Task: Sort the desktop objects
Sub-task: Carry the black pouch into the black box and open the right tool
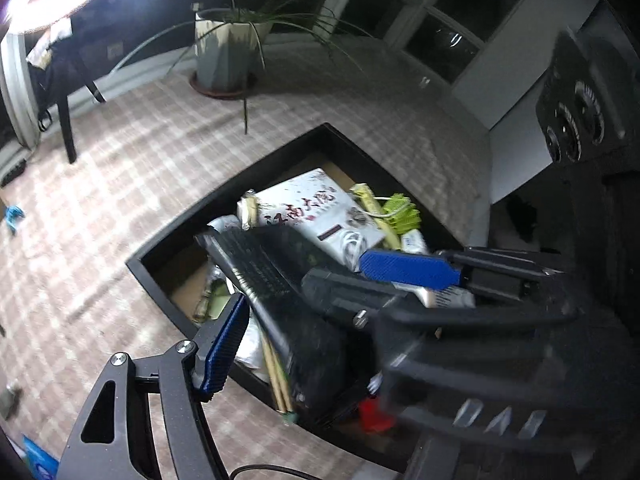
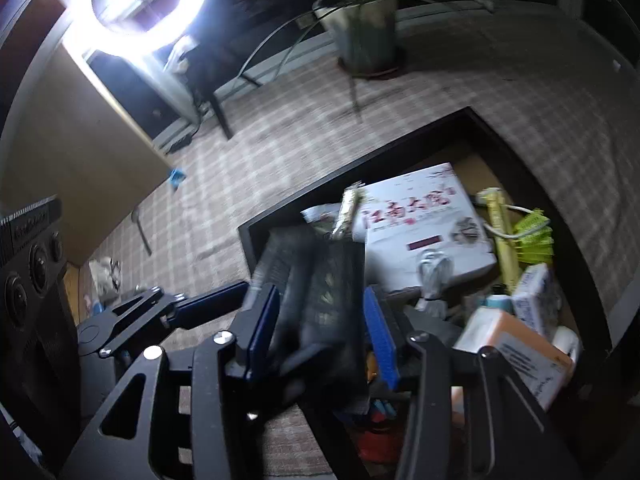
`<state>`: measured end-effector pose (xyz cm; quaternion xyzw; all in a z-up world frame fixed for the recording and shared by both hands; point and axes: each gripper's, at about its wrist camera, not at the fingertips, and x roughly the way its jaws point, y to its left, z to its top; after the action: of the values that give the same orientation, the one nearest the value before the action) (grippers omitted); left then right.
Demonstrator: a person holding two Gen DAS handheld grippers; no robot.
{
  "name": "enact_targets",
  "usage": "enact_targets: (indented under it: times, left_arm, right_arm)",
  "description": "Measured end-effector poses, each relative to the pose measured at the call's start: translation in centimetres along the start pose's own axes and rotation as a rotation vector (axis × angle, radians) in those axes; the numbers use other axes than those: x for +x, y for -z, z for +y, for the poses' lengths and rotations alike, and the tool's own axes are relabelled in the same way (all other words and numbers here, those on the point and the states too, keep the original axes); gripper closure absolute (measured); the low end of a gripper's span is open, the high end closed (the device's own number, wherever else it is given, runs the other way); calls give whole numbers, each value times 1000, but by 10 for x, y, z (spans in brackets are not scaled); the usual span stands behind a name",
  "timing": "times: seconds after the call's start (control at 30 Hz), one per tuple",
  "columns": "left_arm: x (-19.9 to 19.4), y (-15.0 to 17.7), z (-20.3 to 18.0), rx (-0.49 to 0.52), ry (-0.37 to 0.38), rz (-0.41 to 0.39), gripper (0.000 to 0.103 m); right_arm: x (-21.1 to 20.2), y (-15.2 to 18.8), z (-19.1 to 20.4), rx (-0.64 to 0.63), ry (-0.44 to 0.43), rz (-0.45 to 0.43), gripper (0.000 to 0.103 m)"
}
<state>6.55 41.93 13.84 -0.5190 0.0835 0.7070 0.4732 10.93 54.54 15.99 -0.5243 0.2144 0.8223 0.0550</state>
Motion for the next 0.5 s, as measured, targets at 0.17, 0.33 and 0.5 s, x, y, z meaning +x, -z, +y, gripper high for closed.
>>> enact_targets:
  times: [0.17, 0.33, 0.5]
  left_arm:
    - [-10, -1, 6, -11, -34, -22, 37]
    - [-19, 1, 19, -38, -62, -41, 37]
    - [-31, 9, 42, -83, -96, -53, 37]
  right_arm:
    - [-6, -4, -8, 28, 12, -15, 58]
    - [-5, -1, 4, -8, 12, -7, 58]
    - [2, -1, 21, -48, 6, 8, 58]
